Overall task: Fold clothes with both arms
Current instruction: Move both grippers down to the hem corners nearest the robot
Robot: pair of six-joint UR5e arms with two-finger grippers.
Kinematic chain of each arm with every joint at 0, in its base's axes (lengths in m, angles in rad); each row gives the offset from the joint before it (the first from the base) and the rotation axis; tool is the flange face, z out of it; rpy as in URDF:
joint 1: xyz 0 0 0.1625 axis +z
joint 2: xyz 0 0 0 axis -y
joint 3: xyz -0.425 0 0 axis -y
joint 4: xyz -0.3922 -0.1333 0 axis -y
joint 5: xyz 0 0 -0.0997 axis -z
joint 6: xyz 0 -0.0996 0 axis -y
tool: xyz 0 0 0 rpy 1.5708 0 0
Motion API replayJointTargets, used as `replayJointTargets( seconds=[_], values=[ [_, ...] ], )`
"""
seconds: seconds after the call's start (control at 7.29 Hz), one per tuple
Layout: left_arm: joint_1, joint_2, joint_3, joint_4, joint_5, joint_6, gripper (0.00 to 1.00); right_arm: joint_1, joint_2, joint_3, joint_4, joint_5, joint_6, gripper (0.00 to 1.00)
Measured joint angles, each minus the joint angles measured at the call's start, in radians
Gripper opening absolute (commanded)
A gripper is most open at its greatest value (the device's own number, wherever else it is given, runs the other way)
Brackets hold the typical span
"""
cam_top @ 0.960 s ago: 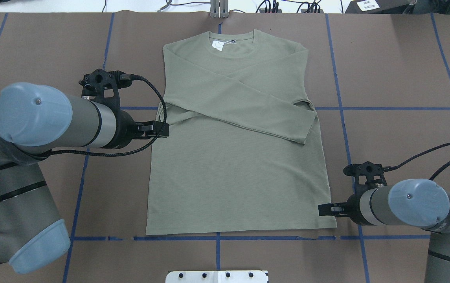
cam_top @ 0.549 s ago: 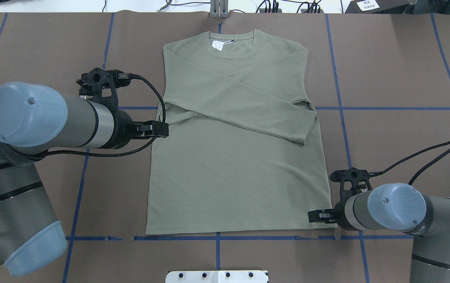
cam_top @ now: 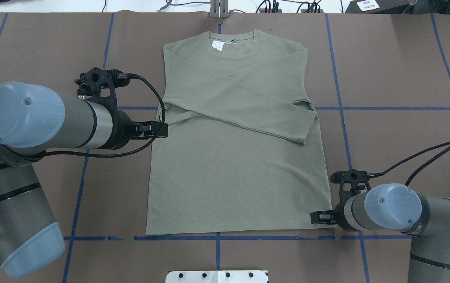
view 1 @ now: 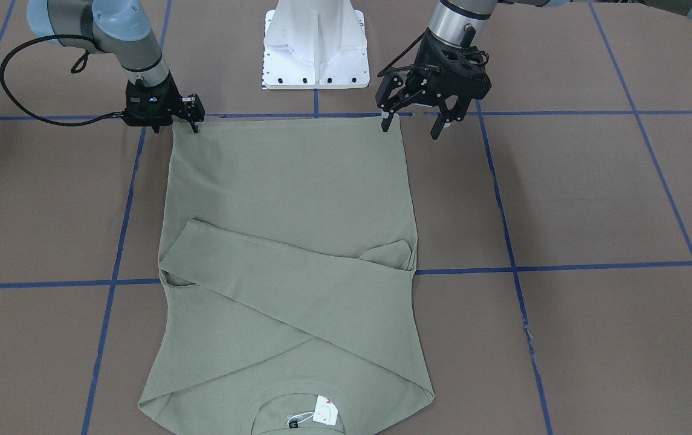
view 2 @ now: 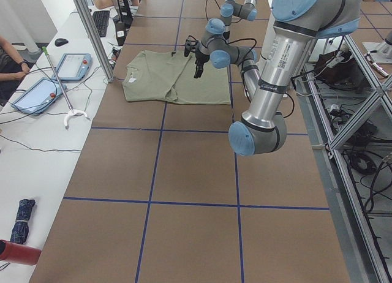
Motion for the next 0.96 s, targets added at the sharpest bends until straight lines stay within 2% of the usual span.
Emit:
replayJointTargets(
  seconds=[0.14,0.69,0.96],
  values=[
    [0.0,0.001,-0.001,0.0,0.0,0.0,0.95,0.001,0.0,0.001,0.0,0.004,-0.001,0.0],
    [-0.001,0.002,0.0,0.001,0.0,0.0,0.94,0.005,-0.001,0.012,0.001,0.011,-0.001,0.0],
    [0.007,0.034,0.002,0.0,0.0,-0.023,0.99,0.007,-0.001,0.03,0.0,0.009,0.002,0.0]
  ],
)
